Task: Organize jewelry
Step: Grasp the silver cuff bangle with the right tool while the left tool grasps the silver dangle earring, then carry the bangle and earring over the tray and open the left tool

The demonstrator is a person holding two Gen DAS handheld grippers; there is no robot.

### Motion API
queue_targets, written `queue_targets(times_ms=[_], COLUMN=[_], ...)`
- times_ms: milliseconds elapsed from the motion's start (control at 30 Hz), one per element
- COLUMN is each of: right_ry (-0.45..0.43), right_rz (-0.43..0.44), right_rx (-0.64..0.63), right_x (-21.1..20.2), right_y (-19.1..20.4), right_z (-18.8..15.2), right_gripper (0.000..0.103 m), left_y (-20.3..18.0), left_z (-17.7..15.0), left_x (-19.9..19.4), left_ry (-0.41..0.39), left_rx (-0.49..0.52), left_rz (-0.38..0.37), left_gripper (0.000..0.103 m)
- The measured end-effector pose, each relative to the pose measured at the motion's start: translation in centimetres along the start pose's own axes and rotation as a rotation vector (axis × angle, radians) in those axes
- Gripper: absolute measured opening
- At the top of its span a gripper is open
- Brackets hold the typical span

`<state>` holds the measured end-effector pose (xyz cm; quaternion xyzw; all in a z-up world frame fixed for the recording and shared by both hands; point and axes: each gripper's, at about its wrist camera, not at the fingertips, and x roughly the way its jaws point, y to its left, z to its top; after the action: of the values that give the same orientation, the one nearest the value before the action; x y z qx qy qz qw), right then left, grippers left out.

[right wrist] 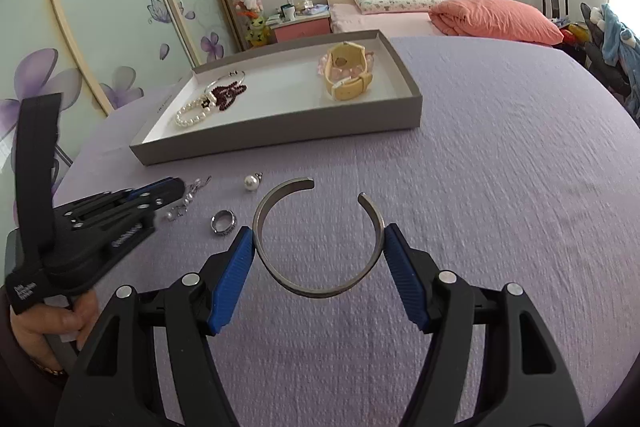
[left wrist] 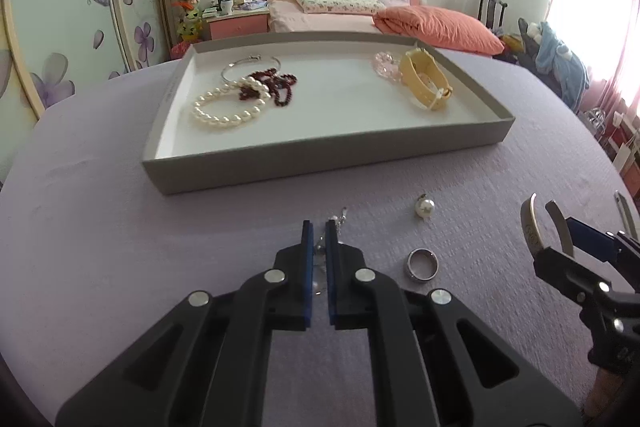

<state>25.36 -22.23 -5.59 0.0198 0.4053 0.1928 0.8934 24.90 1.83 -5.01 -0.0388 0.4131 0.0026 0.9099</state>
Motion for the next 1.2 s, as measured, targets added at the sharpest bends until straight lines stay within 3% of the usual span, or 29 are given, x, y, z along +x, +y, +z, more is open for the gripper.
queue_targets(times_ms=[500, 1200], right_ry=[-0.056, -0.149], right_rz=[0.004, 0.005], right_rx=[-0.048, -0.083], right_x=[-1.0, -2.1], right_y=[1.4, 2.2], right_z=[0.8, 4.6], right_gripper=[0.067, 0.067], left_y=[2.9, 3.0], left_z=[1.4, 5.7], left_x=[-7.5, -12.0], left_ry=[-0.147, -0.273], left_rx=[-0.067, -0.077], left_rz=[-0.054, -0.086], left_gripper=[0.006, 0.006])
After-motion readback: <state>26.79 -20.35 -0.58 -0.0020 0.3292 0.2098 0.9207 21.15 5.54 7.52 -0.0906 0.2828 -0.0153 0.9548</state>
